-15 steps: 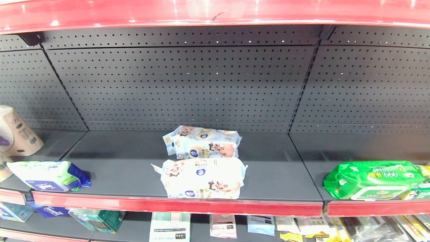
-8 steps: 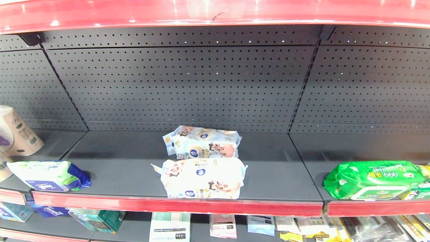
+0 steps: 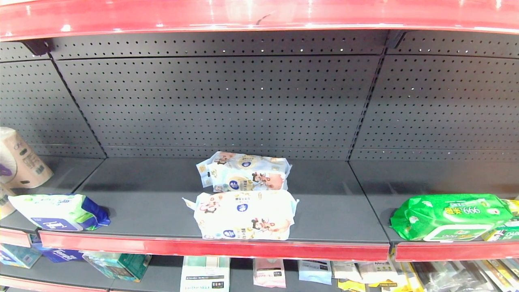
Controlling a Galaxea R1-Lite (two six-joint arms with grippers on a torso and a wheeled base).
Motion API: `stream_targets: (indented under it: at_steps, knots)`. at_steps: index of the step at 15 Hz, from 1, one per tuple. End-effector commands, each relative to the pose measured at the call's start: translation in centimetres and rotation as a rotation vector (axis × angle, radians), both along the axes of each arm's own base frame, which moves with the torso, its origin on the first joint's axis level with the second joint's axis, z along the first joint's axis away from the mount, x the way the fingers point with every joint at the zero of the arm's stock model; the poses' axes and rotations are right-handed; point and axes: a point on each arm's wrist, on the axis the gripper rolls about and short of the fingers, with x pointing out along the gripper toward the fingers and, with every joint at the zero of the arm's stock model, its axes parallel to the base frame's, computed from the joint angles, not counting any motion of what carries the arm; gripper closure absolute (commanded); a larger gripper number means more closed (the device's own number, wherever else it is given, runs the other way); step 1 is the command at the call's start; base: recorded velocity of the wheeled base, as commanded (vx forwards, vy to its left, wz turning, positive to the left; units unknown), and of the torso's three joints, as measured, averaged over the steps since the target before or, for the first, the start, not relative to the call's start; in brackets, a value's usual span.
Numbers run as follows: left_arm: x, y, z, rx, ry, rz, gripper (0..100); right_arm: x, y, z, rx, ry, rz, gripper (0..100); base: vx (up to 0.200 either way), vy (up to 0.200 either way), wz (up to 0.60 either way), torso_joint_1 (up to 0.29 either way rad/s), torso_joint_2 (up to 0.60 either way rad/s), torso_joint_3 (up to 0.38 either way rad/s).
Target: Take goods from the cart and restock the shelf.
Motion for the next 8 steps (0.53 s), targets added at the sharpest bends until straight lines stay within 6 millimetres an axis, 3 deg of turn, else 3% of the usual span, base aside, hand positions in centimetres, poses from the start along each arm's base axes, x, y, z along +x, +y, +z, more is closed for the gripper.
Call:
stream_targets:
  at_steps: [1,8]
  knots:
    - [0.01,0.0,0.0,0.0,0.001,0.0,0,0.0,0.0,0.0,-0.002,-0.001,0.002,0,0.0,0.0,0.0,0.0,0.0,0.0]
    - [0.01,0.0,0.0,0.0,0.001,0.0,0,0.01,0.0,0.0,0.0,0.001,-0.003,0,0.0,0.0,0.0,0.0,0.0,0.0]
